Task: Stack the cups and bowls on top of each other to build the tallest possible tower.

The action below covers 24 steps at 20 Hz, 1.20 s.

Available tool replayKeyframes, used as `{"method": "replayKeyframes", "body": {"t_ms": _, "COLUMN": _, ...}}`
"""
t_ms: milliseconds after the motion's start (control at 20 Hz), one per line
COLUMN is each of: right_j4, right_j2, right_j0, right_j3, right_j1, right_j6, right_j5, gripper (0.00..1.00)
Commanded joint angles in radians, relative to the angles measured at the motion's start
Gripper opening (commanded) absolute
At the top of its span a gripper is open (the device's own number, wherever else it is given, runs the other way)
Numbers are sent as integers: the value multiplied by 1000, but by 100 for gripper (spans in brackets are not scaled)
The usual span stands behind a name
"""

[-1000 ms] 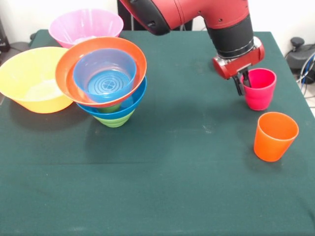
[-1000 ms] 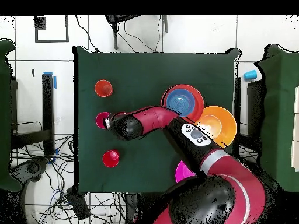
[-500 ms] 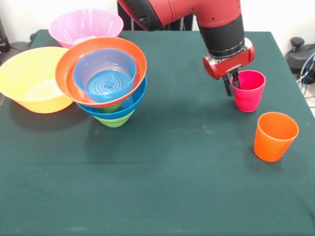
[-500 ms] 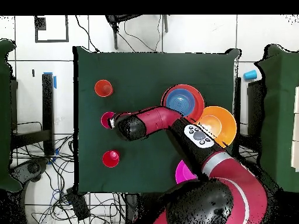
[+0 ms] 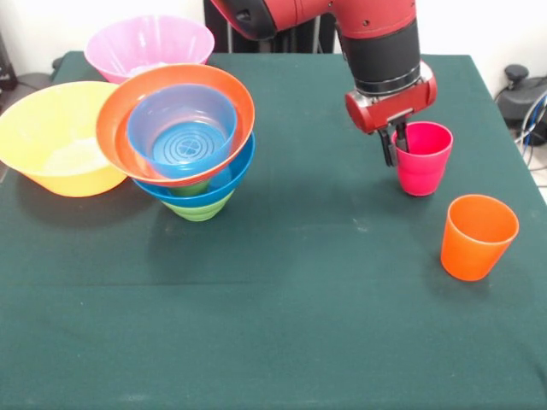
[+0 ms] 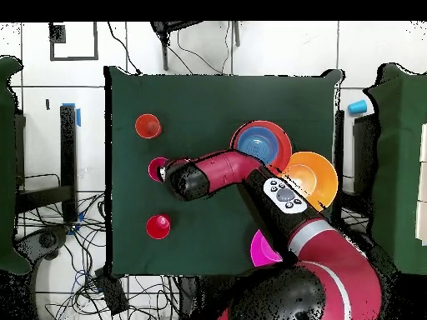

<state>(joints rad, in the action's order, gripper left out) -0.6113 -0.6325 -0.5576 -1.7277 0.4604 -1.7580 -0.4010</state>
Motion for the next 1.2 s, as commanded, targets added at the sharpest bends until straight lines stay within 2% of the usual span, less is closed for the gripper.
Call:
{"method": "replayKeyframes", "body": {"t_ms": 50, "right_j4": -53, "right_j2": 48, "right_j0": 19, "right_j3": 50, "right_j1": 23, "right_j6": 56, "right_j5": -74, "gripper": 0}}
{"method": "replayKeyframes", "body": {"t_ms": 250, "right_j4": -54, "right_j2": 49, "right_j0": 16, "right_j3": 36, "right_j1": 35, "right_j6": 51, "right_j5": -65, "gripper": 0}}
{"method": "replayKeyframes", "body": {"t_ms": 650, "right_j4": -48, "right_j2": 52, "right_j0": -1, "right_j3": 0, "right_j1": 114, "right_j6": 53, "right_j5": -83, "gripper": 0}}
{"method": "replayKeyframes", "body": {"t_ms": 1200, "right_j4": -18, "right_j2": 51, "right_j0": -26, "right_j3": -9, "right_j1": 204, "right_j6": 97, "right_j5": -184, "gripper": 0}}
